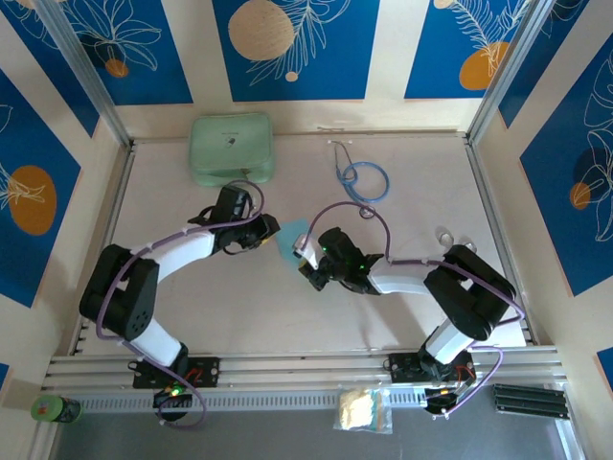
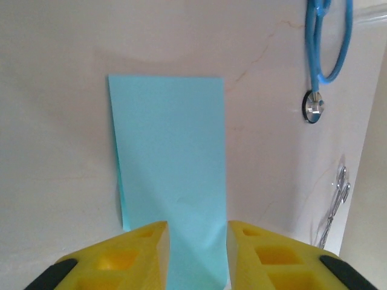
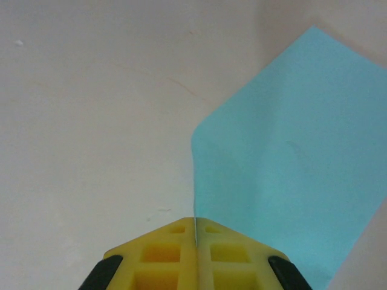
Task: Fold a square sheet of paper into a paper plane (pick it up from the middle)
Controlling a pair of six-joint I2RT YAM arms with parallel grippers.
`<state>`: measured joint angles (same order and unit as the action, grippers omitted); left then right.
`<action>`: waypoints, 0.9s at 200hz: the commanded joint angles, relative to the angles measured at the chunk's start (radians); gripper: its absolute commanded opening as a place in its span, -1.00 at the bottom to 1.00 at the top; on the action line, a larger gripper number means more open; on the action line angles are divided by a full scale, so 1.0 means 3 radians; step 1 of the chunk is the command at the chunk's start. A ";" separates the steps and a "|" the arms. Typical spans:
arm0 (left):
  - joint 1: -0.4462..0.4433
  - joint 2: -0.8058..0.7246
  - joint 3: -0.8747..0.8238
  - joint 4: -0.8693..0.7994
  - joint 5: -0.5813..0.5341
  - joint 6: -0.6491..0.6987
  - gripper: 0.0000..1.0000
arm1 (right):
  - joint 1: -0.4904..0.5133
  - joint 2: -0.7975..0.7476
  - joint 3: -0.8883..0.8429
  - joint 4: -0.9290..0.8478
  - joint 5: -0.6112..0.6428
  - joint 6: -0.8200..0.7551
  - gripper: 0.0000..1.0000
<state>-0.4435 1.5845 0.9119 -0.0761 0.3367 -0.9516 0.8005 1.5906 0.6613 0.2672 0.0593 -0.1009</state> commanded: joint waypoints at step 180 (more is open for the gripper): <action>-0.0327 0.1363 0.1001 -0.0967 -0.0007 0.0808 -0.91 | -0.0167 0.0255 0.0165 -0.0199 -0.0939 0.1281 -1.00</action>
<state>-0.5282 1.9553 1.1965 -0.2958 0.3569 -0.7502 0.7567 1.6417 0.6838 0.2230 -0.2176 0.2390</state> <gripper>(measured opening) 0.058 0.055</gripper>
